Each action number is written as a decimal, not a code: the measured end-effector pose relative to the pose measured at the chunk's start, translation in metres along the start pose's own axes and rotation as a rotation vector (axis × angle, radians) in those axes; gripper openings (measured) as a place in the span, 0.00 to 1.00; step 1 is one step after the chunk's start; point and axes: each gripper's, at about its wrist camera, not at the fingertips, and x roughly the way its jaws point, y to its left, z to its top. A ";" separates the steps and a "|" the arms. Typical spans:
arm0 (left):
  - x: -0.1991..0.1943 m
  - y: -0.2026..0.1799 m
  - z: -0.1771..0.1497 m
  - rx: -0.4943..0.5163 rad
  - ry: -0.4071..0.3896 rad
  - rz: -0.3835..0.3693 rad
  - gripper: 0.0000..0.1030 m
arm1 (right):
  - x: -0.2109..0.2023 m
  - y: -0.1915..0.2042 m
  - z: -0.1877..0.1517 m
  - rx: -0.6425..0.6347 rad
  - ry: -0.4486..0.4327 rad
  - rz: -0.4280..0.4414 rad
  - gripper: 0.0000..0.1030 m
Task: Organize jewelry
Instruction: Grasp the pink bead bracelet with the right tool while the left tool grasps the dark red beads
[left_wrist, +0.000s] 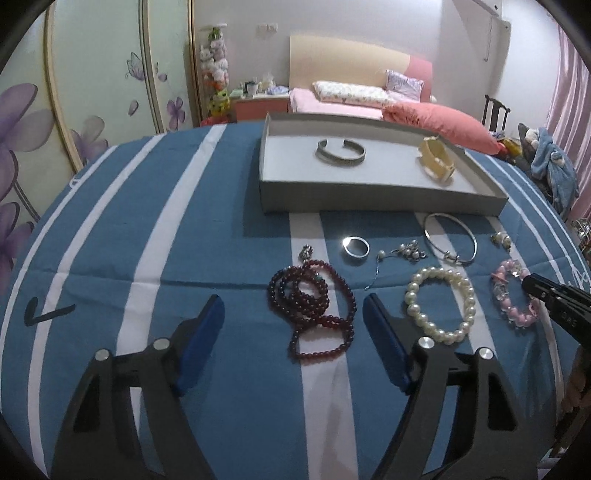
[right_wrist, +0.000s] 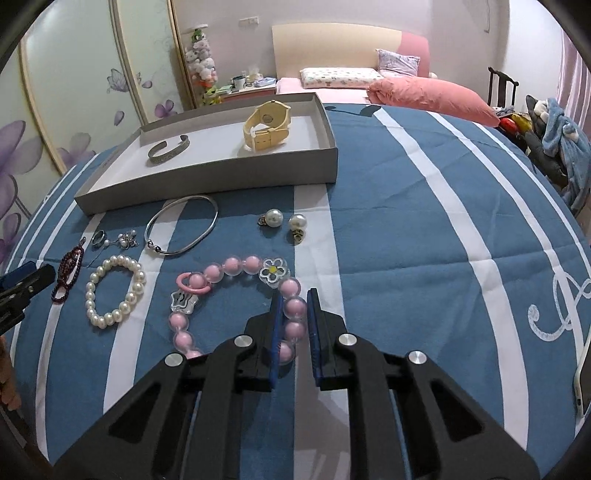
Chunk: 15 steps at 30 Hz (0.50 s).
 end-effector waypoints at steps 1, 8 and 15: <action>0.004 -0.001 0.001 0.007 0.009 0.007 0.73 | 0.000 0.000 0.000 -0.003 0.001 0.002 0.14; 0.026 -0.005 0.006 -0.002 0.070 0.017 0.73 | 0.000 0.001 0.001 -0.003 0.002 0.012 0.14; 0.023 -0.008 0.005 0.012 0.037 0.003 0.14 | 0.000 0.000 0.002 0.000 0.002 0.015 0.14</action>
